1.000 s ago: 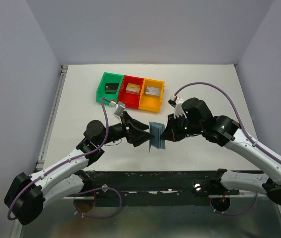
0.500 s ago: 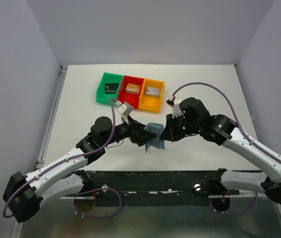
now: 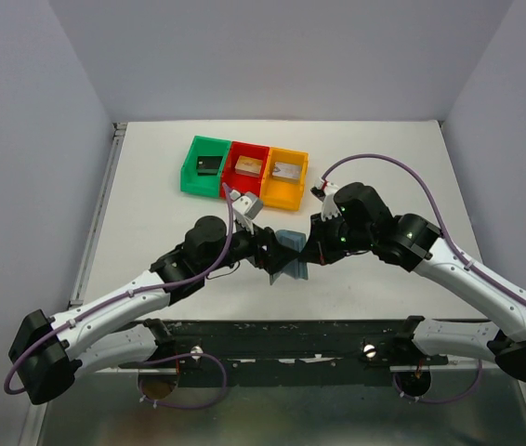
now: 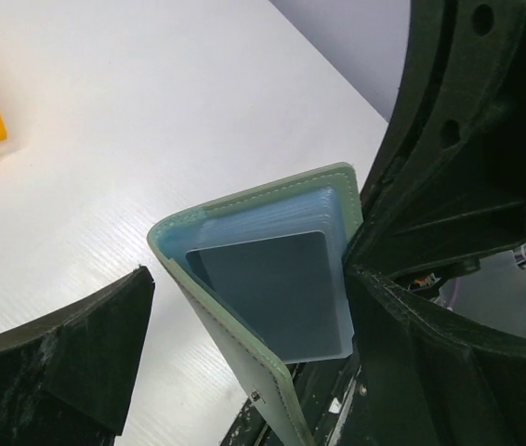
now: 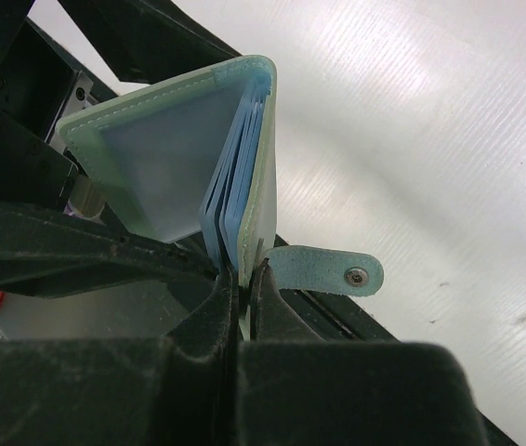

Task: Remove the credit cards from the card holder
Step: Open the card holder at the center of the board.

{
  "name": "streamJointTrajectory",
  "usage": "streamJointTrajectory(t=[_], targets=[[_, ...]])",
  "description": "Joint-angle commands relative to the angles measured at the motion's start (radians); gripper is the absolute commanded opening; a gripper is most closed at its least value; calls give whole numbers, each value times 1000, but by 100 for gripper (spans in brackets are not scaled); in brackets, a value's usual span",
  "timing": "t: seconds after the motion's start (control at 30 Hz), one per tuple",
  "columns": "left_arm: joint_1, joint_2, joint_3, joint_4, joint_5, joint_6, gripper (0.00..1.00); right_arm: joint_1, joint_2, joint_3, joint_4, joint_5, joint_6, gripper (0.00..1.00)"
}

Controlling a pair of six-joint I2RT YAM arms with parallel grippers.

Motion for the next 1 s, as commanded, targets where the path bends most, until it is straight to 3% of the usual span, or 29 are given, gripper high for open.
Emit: streamJointTrajectory(t=[0.0,0.27,0.83,0.97], targets=[[-12,7,33,-49,-70,24,93,7,1,31,1,18,8,0],[-18,12,50,-89,-102,35,85,7,-3,27,-2,24,7,0],[-17,-69,31,-152,-146,56,85,6,-16,11,4,31,2,0],[-18,-83,33,-162,-154,64,79,7,-20,2,11,34,7,0]])
